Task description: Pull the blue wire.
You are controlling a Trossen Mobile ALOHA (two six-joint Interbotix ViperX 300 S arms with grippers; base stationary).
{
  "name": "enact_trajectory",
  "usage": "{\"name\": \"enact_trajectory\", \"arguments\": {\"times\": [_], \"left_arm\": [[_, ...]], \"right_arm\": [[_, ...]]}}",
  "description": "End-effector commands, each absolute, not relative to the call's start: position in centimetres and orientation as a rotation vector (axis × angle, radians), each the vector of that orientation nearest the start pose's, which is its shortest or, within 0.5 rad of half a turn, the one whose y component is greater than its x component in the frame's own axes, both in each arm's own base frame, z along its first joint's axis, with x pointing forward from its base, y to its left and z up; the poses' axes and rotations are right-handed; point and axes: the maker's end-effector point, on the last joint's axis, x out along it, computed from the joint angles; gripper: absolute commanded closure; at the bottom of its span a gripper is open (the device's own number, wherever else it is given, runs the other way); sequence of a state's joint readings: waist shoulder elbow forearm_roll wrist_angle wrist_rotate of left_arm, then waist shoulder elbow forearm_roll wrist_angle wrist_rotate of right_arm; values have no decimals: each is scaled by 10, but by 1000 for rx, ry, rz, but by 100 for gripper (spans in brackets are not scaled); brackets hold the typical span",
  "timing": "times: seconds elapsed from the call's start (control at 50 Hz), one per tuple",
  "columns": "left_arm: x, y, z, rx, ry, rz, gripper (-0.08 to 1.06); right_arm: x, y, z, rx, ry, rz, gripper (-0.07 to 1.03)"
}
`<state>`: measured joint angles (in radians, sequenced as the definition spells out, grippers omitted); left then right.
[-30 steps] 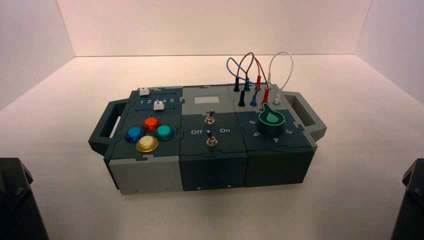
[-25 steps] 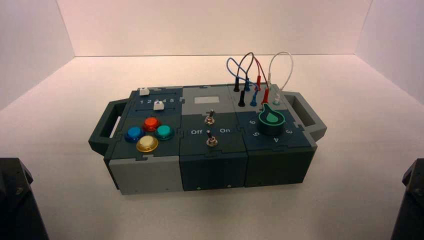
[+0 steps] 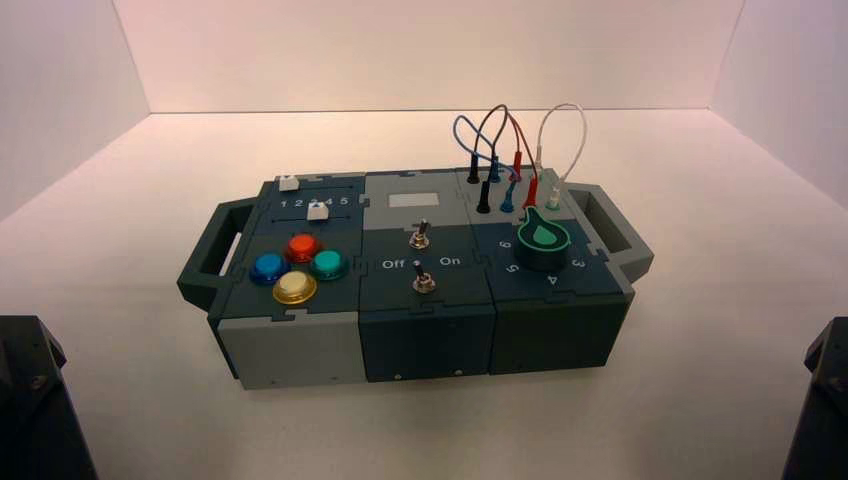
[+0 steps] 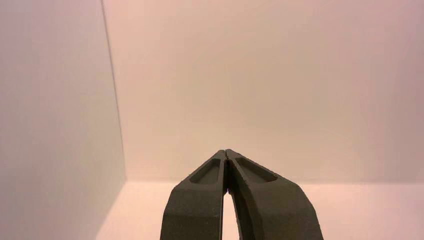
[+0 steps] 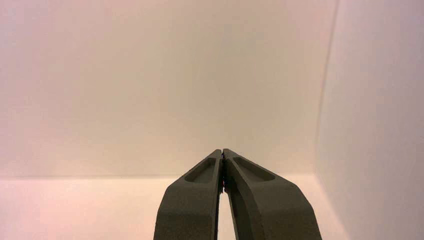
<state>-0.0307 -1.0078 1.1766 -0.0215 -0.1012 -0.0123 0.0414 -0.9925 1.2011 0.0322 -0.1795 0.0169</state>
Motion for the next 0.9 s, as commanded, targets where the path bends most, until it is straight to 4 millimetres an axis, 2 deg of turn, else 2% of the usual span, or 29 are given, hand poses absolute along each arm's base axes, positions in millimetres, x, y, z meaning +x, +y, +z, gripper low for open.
{"name": "enact_trajectory", "arguments": {"times": [0.02, 0.18, 0.44, 0.54, 0.6, 0.76, 0.9], "left_arm": [[253, -21, 285, -43, 106, -80, 101], [251, -43, 276, -44, 216, -163, 101], [236, -79, 245, -50, 457, -298, 101], [228, -95, 234, -61, 531, -353, 101], [219, -112, 221, -62, 607, -413, 101], [199, -142, 199, -57, 736, -516, 101], [190, -155, 188, -33, 784, -563, 101]], "right_arm": [[257, 23, 273, 76, 96, 85, 98], [262, 49, 250, 102, 294, 166, 98], [252, 84, 216, 130, 540, 280, 98], [243, 99, 204, 144, 625, 328, 98], [234, 115, 191, 155, 703, 379, 98], [215, 143, 169, 197, 835, 462, 98], [199, 162, 153, 204, 942, 518, 98]]}}
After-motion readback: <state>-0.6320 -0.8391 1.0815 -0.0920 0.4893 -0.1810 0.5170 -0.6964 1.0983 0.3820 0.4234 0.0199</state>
